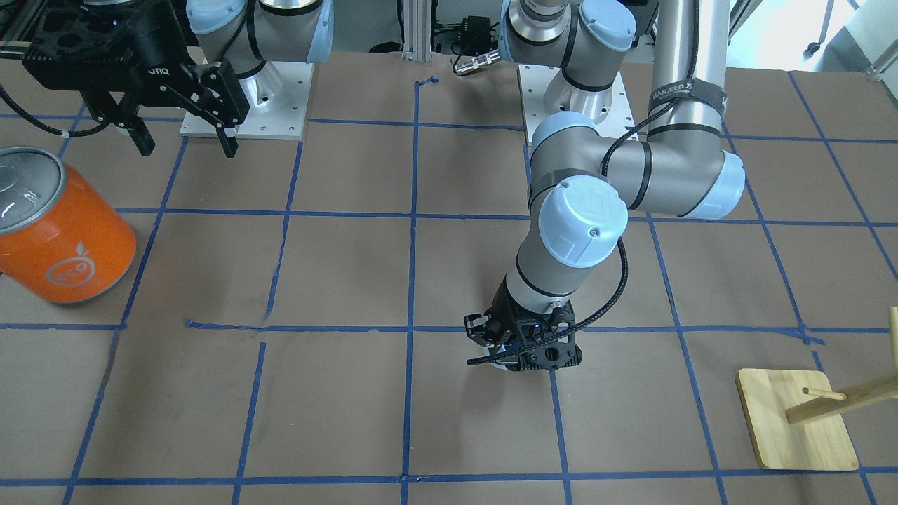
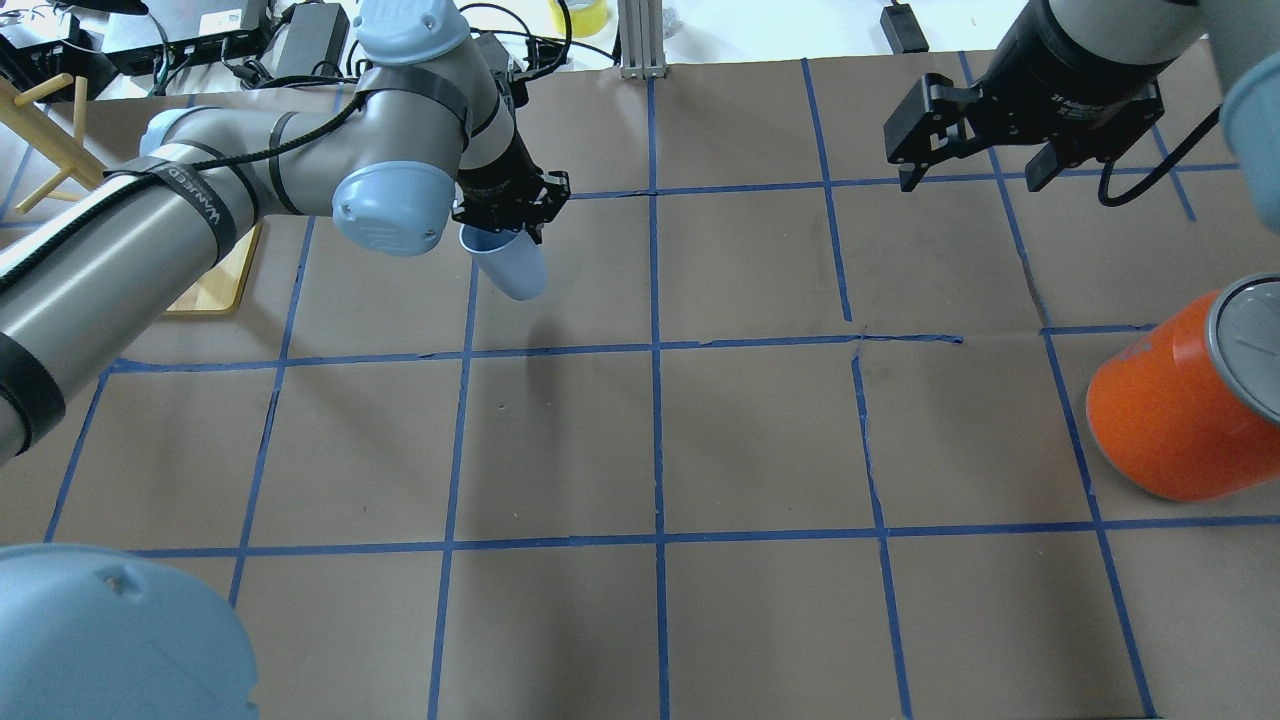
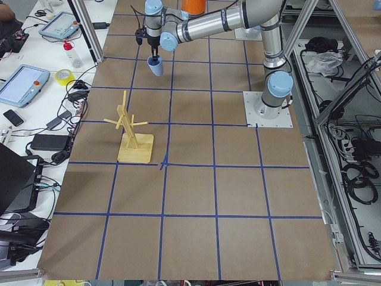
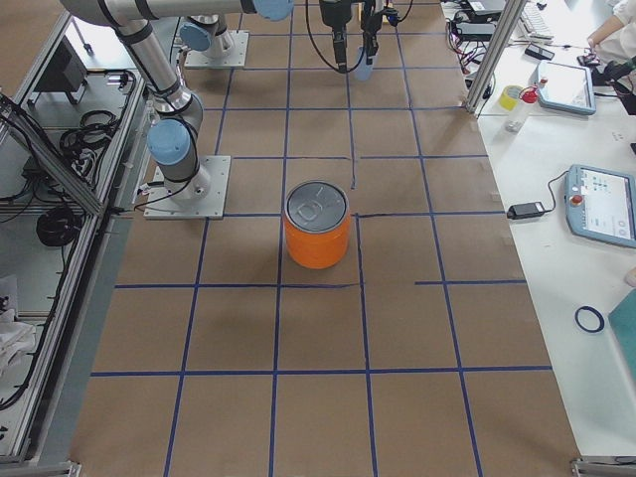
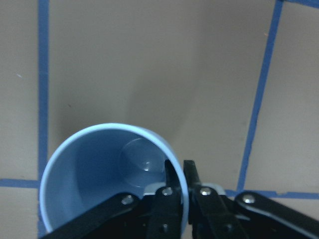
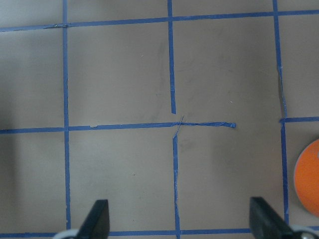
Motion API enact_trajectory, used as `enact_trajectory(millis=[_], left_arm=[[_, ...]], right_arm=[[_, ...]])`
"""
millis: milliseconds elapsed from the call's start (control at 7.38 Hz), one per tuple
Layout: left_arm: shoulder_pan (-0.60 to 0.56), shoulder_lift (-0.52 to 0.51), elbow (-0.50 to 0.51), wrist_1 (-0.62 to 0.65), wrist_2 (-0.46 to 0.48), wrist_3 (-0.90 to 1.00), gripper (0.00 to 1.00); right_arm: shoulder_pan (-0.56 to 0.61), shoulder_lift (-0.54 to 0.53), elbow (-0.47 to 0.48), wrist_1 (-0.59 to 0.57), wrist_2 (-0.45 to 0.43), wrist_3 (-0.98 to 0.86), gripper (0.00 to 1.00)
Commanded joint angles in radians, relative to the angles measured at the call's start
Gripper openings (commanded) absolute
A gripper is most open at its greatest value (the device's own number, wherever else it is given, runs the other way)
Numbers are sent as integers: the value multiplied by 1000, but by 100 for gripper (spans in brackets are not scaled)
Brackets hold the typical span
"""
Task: Flip cup
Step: 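Lift the cup with the left gripper, turning it opening-up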
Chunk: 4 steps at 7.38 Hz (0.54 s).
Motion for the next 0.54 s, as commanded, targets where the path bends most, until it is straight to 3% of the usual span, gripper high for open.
enact_trajectory(millis=[0,407], left_arm=[[18,11,18,10,57,56,0],[110,8,4,53,77,75,0]], right_arm=[[0,1,0,0,1,-2,100],[0,1,2,2,-1,-3,100]])
